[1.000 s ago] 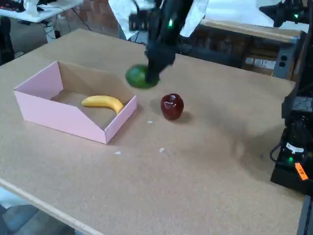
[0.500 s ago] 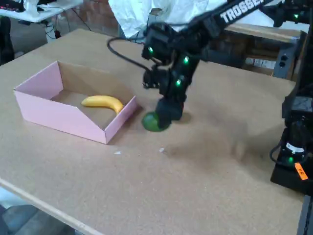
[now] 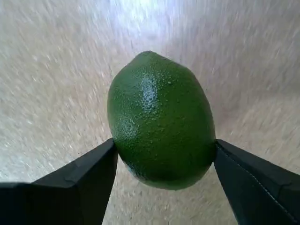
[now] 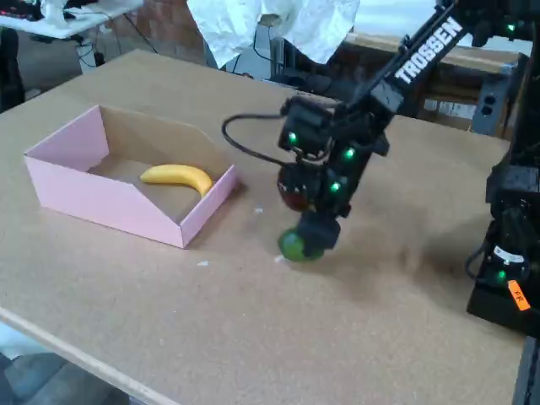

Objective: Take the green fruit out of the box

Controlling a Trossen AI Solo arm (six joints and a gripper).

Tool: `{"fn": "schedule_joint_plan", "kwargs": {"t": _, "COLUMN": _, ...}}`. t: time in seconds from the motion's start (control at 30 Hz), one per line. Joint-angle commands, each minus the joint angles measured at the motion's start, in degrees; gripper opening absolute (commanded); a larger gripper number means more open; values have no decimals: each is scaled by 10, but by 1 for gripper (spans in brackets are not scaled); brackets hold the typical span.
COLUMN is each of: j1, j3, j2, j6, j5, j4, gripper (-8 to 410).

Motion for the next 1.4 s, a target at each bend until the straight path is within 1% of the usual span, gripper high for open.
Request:
{"fn": "schedule_joint_plan", "kwargs": {"t": 0.0, "j1": 0, "j3": -40, "j2": 8, "j6": 19, "j5": 6, "j4": 42, "gripper": 104}}
{"fn": "schedule_joint_plan", "kwargs": {"t": 0.17, "j1": 0, "j3": -40, "j2": 8, "j6": 16, "j5": 10, "j4": 54, "gripper": 107}}
{"fn": "schedule_joint_plan", "kwargs": {"t": 0.27, "j1": 0, "j3": -40, "j2": 8, "j6": 17, "j5": 10, "j4": 60, "gripper": 121}}
{"fn": "schedule_joint_plan", "kwargs": {"t": 0.5, "j1": 0, "j3": -40, "j2": 8, "j6": 17, "j5": 11, "j4": 84, "gripper": 185}}
{"fn": "schedule_joint_plan", "kwargs": {"t": 0.63, "j1": 0, "j3": -40, "j2": 8, "j6": 17, "j5": 19, "j4": 86, "gripper": 219}}
{"fn": "schedule_joint_plan", "kwargs": {"t": 0.8, "j1": 0, "j3": -40, "j2": 8, "j6": 22, "j5": 26, "j4": 87, "gripper": 254}}
{"fn": "schedule_joint_plan", "kwargs": {"t": 0.97, "j1": 0, "j3": -40, "j2": 8, "j6": 41, "j5": 25, "j4": 92, "gripper": 285}}
{"fn": "schedule_joint_plan", "kwargs": {"t": 1.17, "j1": 0, "j3": -40, "j2": 8, "j6": 49, "j5": 25, "j4": 100, "gripper": 311}}
{"fn": "schedule_joint_plan", "kwargs": {"t": 1.37, "j1": 0, "j3": -40, "j2": 8, "j6": 58, "j5": 24, "j4": 101, "gripper": 314}}
